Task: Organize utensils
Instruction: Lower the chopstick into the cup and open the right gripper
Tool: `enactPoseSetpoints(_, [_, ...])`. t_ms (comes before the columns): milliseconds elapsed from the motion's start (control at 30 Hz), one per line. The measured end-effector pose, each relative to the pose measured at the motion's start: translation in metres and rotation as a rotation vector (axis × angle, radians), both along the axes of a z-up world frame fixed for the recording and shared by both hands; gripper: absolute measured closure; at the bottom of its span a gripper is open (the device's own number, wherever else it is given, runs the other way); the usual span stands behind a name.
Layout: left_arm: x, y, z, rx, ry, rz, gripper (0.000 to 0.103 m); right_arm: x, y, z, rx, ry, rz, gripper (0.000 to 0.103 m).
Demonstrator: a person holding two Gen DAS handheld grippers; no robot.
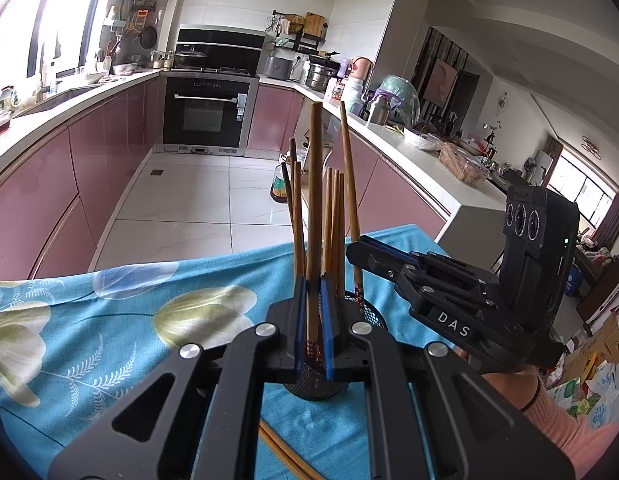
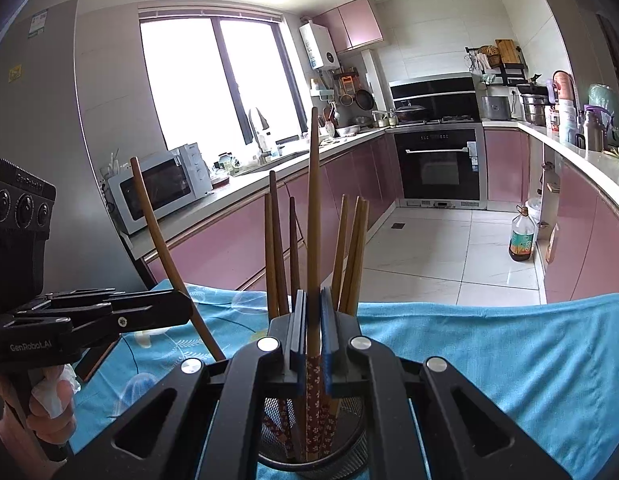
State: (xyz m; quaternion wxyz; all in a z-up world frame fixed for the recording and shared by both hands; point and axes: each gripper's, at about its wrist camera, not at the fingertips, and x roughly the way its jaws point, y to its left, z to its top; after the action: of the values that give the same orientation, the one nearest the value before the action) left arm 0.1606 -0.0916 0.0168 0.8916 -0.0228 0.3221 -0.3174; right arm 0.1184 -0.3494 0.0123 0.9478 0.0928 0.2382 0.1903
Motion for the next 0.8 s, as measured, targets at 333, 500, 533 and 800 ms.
enactPoseSetpoints(333, [0.002,-0.009,-0.012,0.047,0.019,-0.022,0.096,0.000,-0.001,-0.015,-0.023,0.064,0.011,0.097])
enactPoseSetpoints(500, [0.006,-0.013,-0.020,0.069,0.044,-0.022,0.095,-0.001,0.001,-0.022,-0.038,0.101,0.021,0.095])
enactPoseSetpoints(533, [0.006,-0.014,-0.021,0.072,0.045,-0.024,0.095,-0.001,0.001,-0.023,-0.038,0.107,0.022,0.095])
enactPoseSetpoints(800, [0.012,-0.018,-0.029,0.082,0.060,-0.018,0.095,-0.004,0.000,-0.027,-0.044,0.125,0.025,0.095])
